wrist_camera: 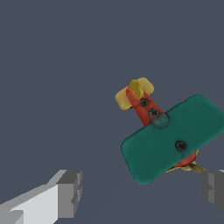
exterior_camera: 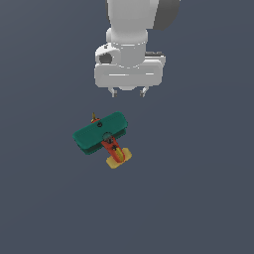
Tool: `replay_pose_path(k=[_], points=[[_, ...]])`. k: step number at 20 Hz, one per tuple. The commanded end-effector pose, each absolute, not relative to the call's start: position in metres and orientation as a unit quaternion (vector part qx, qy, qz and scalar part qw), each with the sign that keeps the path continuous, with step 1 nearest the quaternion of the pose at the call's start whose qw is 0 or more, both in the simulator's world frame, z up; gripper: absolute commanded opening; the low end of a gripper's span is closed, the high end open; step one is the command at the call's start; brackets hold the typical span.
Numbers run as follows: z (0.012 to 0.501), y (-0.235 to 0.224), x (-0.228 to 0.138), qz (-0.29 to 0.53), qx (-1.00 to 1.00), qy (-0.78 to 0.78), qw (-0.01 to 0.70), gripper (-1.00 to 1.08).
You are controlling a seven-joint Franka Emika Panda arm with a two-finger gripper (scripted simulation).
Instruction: Pick up the object and move it to a goal position.
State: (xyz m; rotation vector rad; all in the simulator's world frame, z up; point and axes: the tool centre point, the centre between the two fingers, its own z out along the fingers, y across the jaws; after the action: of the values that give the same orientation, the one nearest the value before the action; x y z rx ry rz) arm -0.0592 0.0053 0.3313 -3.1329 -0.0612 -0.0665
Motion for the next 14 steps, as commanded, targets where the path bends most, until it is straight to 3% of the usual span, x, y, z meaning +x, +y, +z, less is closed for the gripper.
replay_pose_path(k=[1, 14], points=[[0.331, 0.005, -0.059, -0.021, -1.000, -0.020, 0.004, 0.28], [0.347, -0.006, -0.057, -0.037, -0.999, -0.014, 0.007, 0.28]])
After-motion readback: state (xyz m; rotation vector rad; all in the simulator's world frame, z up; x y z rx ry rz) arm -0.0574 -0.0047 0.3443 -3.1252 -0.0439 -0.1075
